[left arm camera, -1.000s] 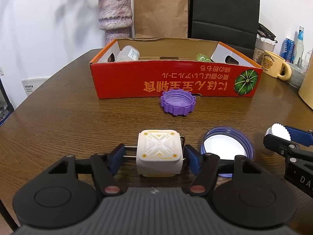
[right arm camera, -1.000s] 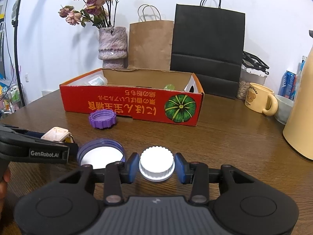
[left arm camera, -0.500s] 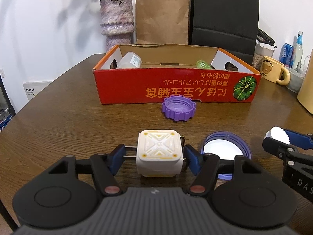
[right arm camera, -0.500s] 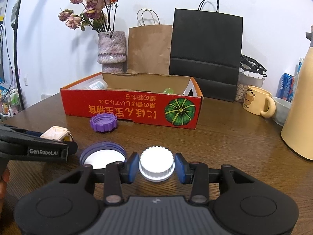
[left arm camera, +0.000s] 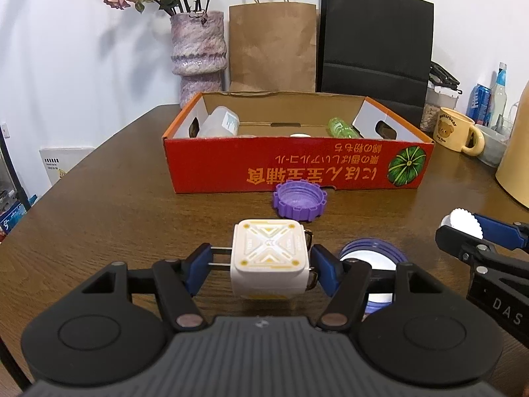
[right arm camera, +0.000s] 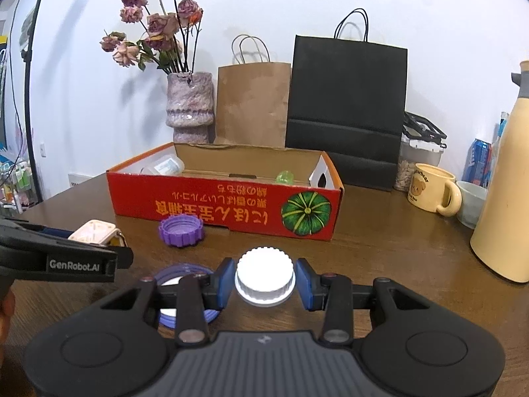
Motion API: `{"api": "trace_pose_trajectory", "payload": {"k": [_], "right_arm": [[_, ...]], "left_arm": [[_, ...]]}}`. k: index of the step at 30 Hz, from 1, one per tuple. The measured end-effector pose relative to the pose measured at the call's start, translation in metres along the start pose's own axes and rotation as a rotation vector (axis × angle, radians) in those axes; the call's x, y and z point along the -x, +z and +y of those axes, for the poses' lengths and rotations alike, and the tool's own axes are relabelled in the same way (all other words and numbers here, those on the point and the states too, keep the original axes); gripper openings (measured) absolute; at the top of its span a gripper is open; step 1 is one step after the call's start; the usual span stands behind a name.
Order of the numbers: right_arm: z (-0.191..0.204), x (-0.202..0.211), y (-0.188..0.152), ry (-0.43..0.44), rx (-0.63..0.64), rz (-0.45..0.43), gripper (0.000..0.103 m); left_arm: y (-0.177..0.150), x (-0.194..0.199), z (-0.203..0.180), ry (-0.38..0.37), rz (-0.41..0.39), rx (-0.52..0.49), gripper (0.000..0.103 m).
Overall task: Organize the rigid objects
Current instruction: 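Carry the plug adapter and white cap over the red box with both grippers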
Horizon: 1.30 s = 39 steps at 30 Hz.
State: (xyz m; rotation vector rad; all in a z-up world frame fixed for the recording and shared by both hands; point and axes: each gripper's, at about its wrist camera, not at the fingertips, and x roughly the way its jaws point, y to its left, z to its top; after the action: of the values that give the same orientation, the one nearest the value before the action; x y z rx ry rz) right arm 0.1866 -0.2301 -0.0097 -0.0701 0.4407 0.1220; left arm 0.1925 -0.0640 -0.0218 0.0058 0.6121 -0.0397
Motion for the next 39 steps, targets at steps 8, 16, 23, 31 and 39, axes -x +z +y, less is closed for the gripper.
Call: {"api": "trace_pose_trajectory", "payload": {"k": [8, 16, 23, 31, 39], "right_arm": [[0.006, -0.002, 0.013, 0.008, 0.007, -0.029, 0.039], [0.011, -0.006, 0.026, 0.017, 0.008, -0.049, 0.039], [0.013, -0.008, 0.041, 0.014, 0.019, -0.077, 0.039], [0.015, -0.016, 0.061, 0.009, 0.024, -0.114, 0.039], [0.014, -0.029, 0.076, -0.002, 0.004, -0.148, 0.039]], "left_arm": [[0.012, 0.006, 0.001, -0.005, -0.031, 0.001, 0.067], [0.026, 0.007, 0.002, -0.005, -0.055, -0.003, 0.067], [0.04, 0.006, 0.003, -0.002, -0.081, 0.0, 0.067], [0.057, 0.003, 0.005, 0.004, -0.113, 0.014, 0.067], [0.07, -0.004, 0.007, 0.005, -0.133, 0.031, 0.067]]}}
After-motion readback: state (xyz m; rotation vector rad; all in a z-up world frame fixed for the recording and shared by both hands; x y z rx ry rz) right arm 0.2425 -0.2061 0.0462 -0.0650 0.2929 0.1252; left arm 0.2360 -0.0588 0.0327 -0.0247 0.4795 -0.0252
